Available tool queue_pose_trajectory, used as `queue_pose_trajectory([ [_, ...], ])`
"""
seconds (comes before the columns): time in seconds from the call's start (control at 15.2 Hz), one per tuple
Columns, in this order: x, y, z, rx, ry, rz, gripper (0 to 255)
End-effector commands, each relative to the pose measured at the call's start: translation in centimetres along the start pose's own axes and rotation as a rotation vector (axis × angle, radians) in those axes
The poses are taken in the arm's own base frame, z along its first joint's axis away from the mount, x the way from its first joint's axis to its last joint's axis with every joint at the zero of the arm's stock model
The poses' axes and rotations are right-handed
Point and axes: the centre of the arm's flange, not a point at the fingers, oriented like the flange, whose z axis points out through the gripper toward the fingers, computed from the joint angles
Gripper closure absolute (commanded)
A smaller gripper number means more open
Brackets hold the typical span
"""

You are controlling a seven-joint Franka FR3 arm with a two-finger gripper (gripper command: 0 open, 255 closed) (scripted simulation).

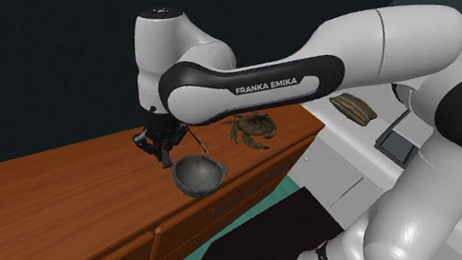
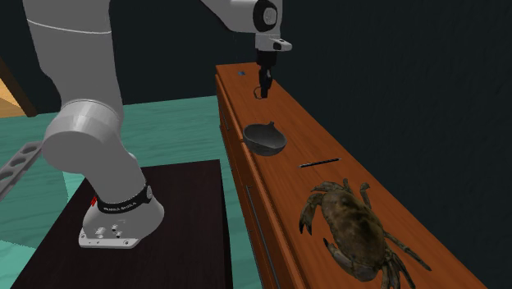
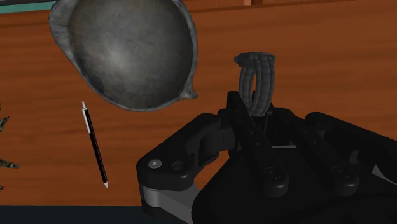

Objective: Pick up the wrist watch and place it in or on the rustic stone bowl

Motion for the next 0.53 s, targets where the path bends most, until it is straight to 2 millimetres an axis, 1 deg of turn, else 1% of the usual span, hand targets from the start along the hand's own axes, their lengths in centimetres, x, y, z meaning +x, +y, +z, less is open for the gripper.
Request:
queue_pose_trajectory([
  [0.0, -0.4, 2.5, 0.4, 0.000, 0.000, 0.000, 255],
  [0.46, -1.7, 11.6, 1.5, 0.000, 0.000, 0.000, 255],
])
